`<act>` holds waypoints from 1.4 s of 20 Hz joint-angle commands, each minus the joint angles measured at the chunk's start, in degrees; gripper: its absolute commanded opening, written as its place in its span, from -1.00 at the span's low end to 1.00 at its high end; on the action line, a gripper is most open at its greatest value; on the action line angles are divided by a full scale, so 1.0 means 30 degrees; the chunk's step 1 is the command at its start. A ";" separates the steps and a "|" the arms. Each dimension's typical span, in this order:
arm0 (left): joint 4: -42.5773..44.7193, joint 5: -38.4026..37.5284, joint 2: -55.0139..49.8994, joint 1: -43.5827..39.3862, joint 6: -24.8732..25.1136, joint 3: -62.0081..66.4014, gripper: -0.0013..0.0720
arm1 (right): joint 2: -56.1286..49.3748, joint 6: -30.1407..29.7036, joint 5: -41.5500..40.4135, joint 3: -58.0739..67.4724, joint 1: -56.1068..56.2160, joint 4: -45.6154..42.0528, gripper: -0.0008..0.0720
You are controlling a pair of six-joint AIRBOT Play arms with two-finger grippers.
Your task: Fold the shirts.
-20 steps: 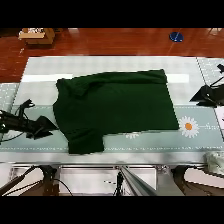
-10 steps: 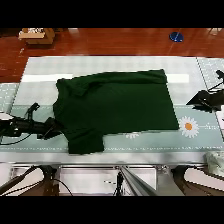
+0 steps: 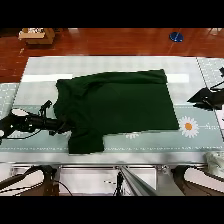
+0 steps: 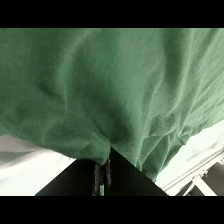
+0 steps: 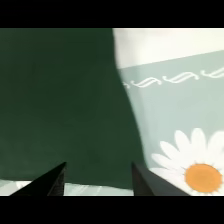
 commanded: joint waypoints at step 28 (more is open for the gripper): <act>-0.0284 -0.1982 0.1872 0.0663 0.1508 0.0940 -0.89 | 0.0299 -0.2696 -0.5180 -0.8531 0.1756 0.5384 -0.90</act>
